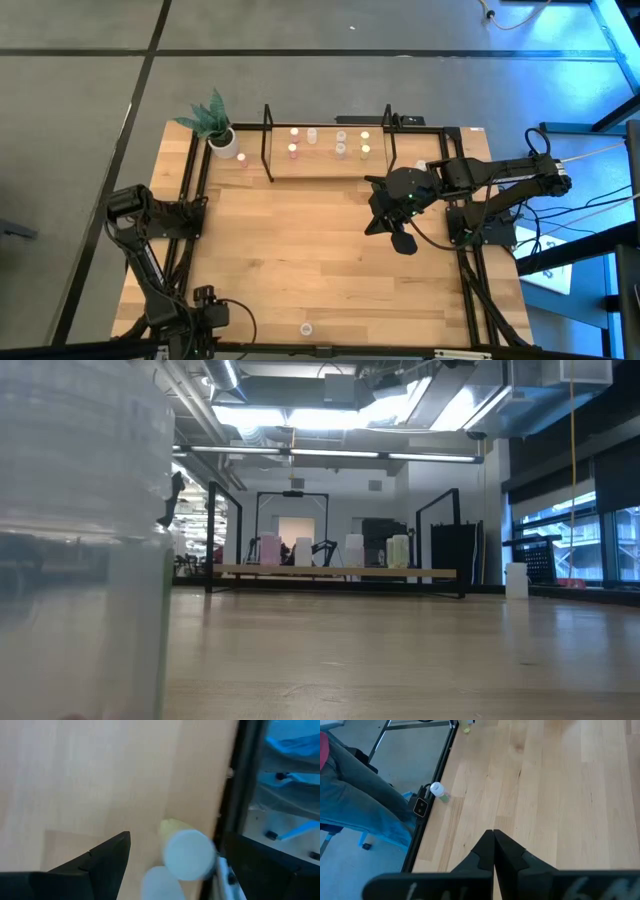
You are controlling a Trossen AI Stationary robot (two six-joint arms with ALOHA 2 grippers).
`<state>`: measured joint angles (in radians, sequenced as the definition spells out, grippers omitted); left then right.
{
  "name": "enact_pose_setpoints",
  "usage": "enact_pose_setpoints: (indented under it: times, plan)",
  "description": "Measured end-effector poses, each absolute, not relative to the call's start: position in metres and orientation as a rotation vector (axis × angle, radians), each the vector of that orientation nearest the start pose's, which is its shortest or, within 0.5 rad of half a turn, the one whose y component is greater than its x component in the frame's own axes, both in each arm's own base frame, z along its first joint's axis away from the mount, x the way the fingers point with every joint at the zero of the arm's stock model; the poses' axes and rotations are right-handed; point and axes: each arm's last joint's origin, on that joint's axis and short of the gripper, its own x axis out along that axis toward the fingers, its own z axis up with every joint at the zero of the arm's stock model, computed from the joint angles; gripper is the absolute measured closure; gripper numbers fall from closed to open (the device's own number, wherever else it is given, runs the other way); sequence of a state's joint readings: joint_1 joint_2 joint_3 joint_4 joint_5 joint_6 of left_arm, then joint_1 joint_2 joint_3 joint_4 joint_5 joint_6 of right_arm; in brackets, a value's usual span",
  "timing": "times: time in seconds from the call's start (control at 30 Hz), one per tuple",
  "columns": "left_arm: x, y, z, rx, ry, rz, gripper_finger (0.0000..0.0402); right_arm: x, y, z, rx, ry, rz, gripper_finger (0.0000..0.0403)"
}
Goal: Pick and place medicine bottles onto shelf by color
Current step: Put the yellow pill bottle on the shelf aligned with the other yellow pill bottles
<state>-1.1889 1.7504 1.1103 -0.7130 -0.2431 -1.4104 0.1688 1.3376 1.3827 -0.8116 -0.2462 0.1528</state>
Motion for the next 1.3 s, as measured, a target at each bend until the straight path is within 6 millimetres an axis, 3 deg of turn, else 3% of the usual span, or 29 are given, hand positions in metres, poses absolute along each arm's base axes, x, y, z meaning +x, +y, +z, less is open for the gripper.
enact_pose_setpoints:
  times: [1.1,1.3]
  plan:
    - [0.12,-0.2961,0.1716,-0.258,1.222,0.072,0.0088,0.265,0.0524,0.3648,0.172,0.8,0.335,0.0397]
    - [0.1205,-0.2954,0.1715,-0.256,1.222,0.077,0.0112,0.2651,0.0523,0.3648,0.172,0.8,0.335,0.0397]
